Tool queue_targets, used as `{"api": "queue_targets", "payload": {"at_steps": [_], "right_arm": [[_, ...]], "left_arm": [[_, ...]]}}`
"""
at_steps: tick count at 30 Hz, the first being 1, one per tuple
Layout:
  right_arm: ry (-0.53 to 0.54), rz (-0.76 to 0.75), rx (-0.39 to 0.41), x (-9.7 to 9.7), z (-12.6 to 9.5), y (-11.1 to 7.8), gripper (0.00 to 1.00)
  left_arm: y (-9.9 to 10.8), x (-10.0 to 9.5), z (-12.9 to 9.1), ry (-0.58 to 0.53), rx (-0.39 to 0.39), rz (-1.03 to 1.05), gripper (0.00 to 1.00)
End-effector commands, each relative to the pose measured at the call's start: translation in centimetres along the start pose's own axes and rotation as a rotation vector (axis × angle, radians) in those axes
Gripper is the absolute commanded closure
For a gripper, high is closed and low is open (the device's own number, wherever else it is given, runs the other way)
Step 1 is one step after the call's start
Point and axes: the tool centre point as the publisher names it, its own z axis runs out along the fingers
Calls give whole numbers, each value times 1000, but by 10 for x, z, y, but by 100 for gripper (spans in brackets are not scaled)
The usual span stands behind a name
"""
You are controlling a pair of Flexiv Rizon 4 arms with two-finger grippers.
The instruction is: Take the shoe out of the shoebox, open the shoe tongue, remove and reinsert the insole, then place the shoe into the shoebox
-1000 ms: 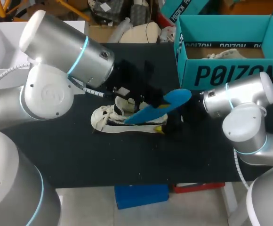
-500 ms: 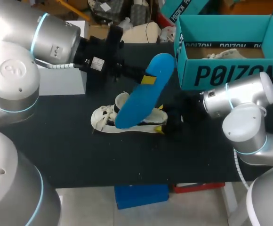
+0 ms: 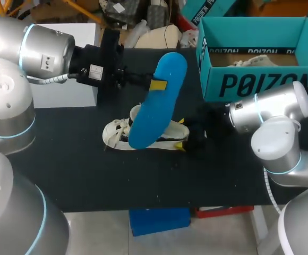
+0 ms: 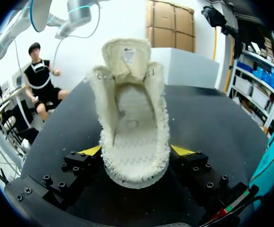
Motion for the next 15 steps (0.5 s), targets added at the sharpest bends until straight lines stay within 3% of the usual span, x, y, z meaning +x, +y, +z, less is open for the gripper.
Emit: {"api": "queue_targets", "payload": {"at_steps": [1,9,15], "right_arm": [[-1,1,2,-2,2,-3,100],[-1,1,2,-2,2,-3,100],[-1,1,2,-2,2,-3,100]], "left_arm": [[1,16,-4,57,263,-38,100],[-28,48,-11,138,319,-95,100],[-51,74,-14,154,303,-82,100]]}}
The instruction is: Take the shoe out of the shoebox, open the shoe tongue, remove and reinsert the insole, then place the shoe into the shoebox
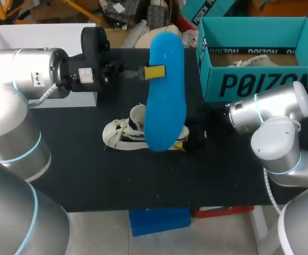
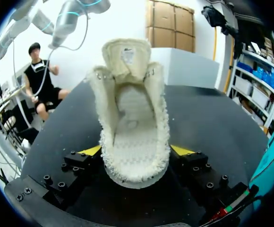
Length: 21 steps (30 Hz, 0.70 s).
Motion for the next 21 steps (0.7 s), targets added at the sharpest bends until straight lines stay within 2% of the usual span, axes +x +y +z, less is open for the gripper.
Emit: {"api": "queue_targets", "payload": {"at_steps": [1,6,12,19,21], "right_arm": [[-1,1,2,-2,2,-3,100],[-1,1,2,-2,2,-3,100],[-1,1,2,-2,2,-3,100],[-1,1,2,-2,2,-3,100],[-1,1,2,-2,2,-3,100]], "left_arm": [[-11,22,5,-12,-9,8,100],[-23,47,12,17,-34,23,100],[-35,76,19,53,-18,12,100],[-43,100,22,90,10,-11,100],[-43,100,22,90,10,-11,100]]}}
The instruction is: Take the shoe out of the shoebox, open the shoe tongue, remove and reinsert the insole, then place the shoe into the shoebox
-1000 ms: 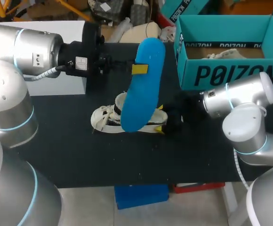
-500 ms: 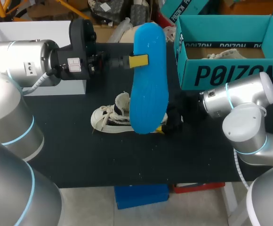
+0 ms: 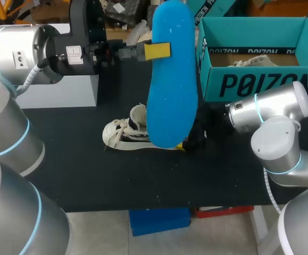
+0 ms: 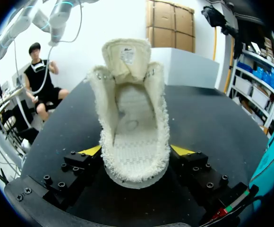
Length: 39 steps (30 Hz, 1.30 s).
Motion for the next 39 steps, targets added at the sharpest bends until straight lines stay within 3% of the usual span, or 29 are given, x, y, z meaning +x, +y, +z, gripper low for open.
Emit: {"api": "queue_targets", "payload": {"at_steps": [1,6,8,9,10,11,14,23,30,39], "right_arm": [[-1,1,2,-2,2,-3,100],[-1,1,2,-2,2,-3,100],[7,-6,60,-1,0,-2,100],[5,1,100,-1,-2,-2,90],[3,3,128,-1,-5,-2,55],[-2,6,170,-1,-8,-3,0],[-7,12,330,0,-15,-5,0],[-14,37,583,0,-30,-12,0],[-32,30,706,0,-34,-11,0],[32,-53,884,0,-28,5,0]], "left_arm": [[4,5,-2,-10,5,1,100],[4,5,-2,-10,5,1,100],[4,5,-2,-10,5,1,100],[4,5,-2,-10,5,1,100],[4,5,-2,-10,5,1,100],[4,5,-2,-10,5,1,100],[4,5,-2,-10,5,1,100],[4,5,-2,-10,5,1,100],[4,5,-2,-10,5,1,100],[4,5,-2,-10,5,1,100]]}}
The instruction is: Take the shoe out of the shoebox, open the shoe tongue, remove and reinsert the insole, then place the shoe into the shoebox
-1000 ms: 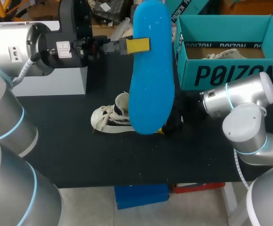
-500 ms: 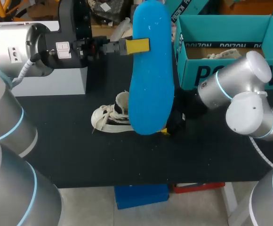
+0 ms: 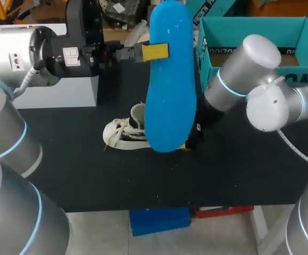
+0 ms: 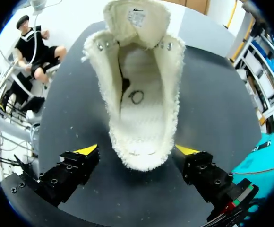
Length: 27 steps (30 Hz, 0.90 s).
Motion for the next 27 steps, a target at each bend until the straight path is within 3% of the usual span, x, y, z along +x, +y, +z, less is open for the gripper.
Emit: {"api": "queue_targets", "payload": {"at_steps": [1,13,27], "right_arm": [[17,-16,324,-6,-4,11,0],[-5,-66,441,-8,-8,31,0],[-5,-92,483,-5,1,45,0]], "left_arm": [[2,0,0,-2,1,0,100],[2,0,0,-2,1,0,100],[2,0,0,-2,1,0,100]]}}
